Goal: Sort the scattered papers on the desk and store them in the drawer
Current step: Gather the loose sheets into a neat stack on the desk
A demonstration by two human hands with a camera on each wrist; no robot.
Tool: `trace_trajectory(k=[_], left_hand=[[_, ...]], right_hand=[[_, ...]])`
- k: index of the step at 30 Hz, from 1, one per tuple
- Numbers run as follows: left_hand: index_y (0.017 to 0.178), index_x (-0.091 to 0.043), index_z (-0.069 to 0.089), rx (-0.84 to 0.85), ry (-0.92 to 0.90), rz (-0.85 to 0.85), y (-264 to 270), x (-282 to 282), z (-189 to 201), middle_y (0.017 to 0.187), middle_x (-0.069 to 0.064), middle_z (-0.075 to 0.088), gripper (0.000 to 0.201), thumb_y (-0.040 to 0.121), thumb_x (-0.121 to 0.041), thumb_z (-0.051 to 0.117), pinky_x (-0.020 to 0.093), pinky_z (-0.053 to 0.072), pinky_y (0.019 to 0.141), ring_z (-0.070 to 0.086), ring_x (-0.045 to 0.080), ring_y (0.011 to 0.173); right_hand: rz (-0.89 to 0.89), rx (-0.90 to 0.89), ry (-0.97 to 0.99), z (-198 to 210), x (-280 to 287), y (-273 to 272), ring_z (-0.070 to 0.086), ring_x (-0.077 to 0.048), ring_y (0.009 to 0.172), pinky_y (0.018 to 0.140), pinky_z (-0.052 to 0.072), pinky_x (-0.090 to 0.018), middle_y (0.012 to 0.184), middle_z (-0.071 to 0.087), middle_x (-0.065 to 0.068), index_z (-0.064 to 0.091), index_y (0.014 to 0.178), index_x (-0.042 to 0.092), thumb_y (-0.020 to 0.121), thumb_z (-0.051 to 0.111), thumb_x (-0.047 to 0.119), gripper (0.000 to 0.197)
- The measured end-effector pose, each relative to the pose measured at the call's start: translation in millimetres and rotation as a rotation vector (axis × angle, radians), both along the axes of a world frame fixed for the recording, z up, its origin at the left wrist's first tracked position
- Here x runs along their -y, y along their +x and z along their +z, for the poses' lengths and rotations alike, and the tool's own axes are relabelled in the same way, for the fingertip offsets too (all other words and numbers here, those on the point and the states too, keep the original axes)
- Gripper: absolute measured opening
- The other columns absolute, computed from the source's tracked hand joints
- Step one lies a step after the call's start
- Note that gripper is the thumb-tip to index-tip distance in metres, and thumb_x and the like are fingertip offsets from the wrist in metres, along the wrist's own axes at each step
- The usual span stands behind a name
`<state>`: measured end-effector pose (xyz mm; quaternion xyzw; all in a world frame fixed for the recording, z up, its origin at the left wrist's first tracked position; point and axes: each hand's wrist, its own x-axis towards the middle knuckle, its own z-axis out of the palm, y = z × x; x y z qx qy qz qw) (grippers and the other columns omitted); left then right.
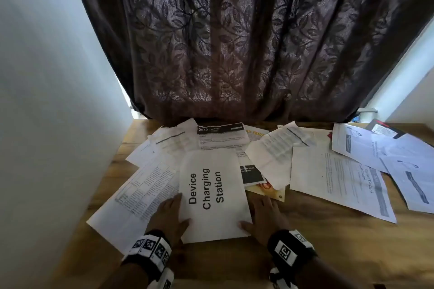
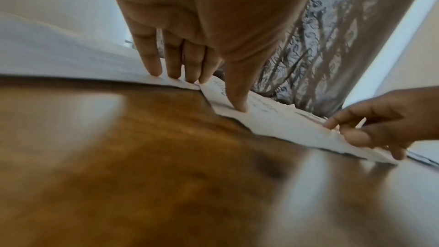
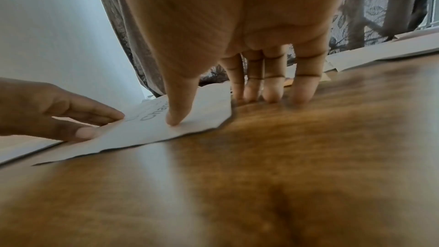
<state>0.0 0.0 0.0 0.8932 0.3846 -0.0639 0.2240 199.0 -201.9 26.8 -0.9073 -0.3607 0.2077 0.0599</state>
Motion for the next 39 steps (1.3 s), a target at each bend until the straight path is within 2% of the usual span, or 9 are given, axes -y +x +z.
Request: trace_trajectory(k=[5, 11, 16, 22, 27, 30, 35, 37, 39], left_hand=[[0.157, -0.020, 0.006, -0.088, 0.068, -0.057, 1.3, 3.7, -3.1, 0.164, -0.002, 0.003, 0.080, 0.096, -0.057, 0.042, 0.035, 0.009, 0.123, 0.005, 0.019, 0.151], [0.156, -0.018, 0.003, -0.120, 0.056, -0.084, 0.5, 1.9, -5.8, 0.164, 0.000, 0.000, 0.086, 0.093, -0.063, 0.042, 0.037, 0.011, 0.124, 0.002, 0.021, 0.152], [0.156, -0.018, 0.001, -0.133, 0.043, -0.084, 0.3, 1.3, -4.8, 0.165, 0.001, -0.002, 0.087, 0.093, -0.062, 0.042, 0.038, 0.010, 0.124, 0.001, 0.021, 0.152], [0.156, -0.019, 0.001, -0.118, 0.028, -0.084, -0.3, 2.2, -3.6, 0.165, 0.000, -0.003, 0.087, 0.093, -0.063, 0.041, 0.040, 0.009, 0.124, 0.000, 0.021, 0.152], [0.155, -0.031, -0.006, -0.044, -0.004, -0.089, -11.8, 5.0, -12.4, 0.163, -0.009, -0.013, 0.086, 0.090, -0.070, 0.035, 0.047, 0.011, 0.122, -0.008, 0.016, 0.151], [0.155, -0.030, -0.007, 0.033, -0.035, -0.042, -18.3, 3.6, -9.6, 0.163, -0.008, -0.013, 0.086, 0.091, -0.067, 0.037, 0.045, 0.007, 0.122, -0.008, 0.015, 0.151], [0.155, -0.034, 0.003, 0.166, 0.002, 0.004, -0.7, 12.6, 9.0, 0.164, -0.007, -0.008, 0.079, 0.092, -0.065, 0.039, 0.043, 0.003, 0.123, -0.005, 0.018, 0.151], [0.155, -0.035, 0.004, 0.207, 0.017, -0.046, 12.4, 21.4, 18.2, 0.163, -0.010, -0.008, 0.078, 0.092, -0.064, 0.040, 0.041, -0.001, 0.120, -0.005, 0.017, 0.151], [0.155, -0.034, 0.004, 0.231, 0.017, -0.096, 26.3, 32.6, 24.9, 0.163, -0.008, -0.005, 0.081, 0.089, -0.072, 0.033, 0.039, -0.001, 0.119, -0.003, 0.019, 0.151]], right_hand=[[-0.099, -0.024, -0.023, -5.6, -12.9, -15.7, 0.035, -0.026, 0.135, 0.107, 0.044, -0.044, 0.147, 0.034, -0.005, 0.031, 0.147, 0.019, 0.076, 0.069, 0.068, 0.095], [-0.205, -0.143, 0.042, -6.0, -18.6, -21.9, 0.040, -0.023, 0.126, 0.102, 0.046, -0.039, 0.134, 0.042, -0.001, 0.050, 0.114, 0.026, 0.077, 0.076, 0.056, 0.054], [-0.361, -0.132, 0.093, -11.3, -24.3, -36.0, 0.043, -0.030, 0.133, 0.107, 0.043, -0.039, 0.143, 0.043, -0.010, 0.040, 0.137, 0.016, 0.082, 0.078, 0.043, 0.072], [-0.380, -0.235, 0.148, -4.8, -20.8, -30.8, 0.063, -0.023, 0.112, 0.092, 0.055, -0.034, 0.123, 0.066, -0.003, 0.058, 0.124, 0.019, 0.092, 0.069, 0.032, 0.037], [-0.399, -0.214, 0.308, 10.2, -8.5, -11.1, 0.065, -0.015, 0.090, 0.083, 0.057, -0.031, 0.106, 0.071, -0.001, 0.066, 0.113, 0.018, 0.099, 0.058, 0.029, 0.019], [-0.400, -0.194, 0.399, 25.9, 2.9, 5.8, 0.063, -0.011, 0.078, 0.065, 0.052, -0.022, 0.093, 0.068, 0.002, 0.065, 0.112, 0.018, 0.100, 0.057, 0.029, 0.018], [-0.473, -0.258, 0.468, 30.5, 33.1, 27.9, 0.073, -0.023, 0.076, 0.070, 0.062, -0.041, 0.092, 0.074, -0.001, 0.063, 0.115, 0.021, 0.095, 0.062, 0.038, 0.027], [-0.500, -0.347, 0.501, 21.5, 46.2, 30.8, 0.075, -0.022, 0.069, 0.060, 0.061, -0.036, 0.094, 0.074, -0.004, 0.062, 0.114, 0.020, 0.096, 0.062, 0.033, 0.022], [-0.469, -0.379, 0.487, 17.6, 58.6, 31.2, 0.075, -0.020, 0.069, 0.060, 0.061, -0.035, 0.094, 0.075, -0.004, 0.063, 0.109, 0.021, 0.096, 0.062, 0.034, 0.019]])
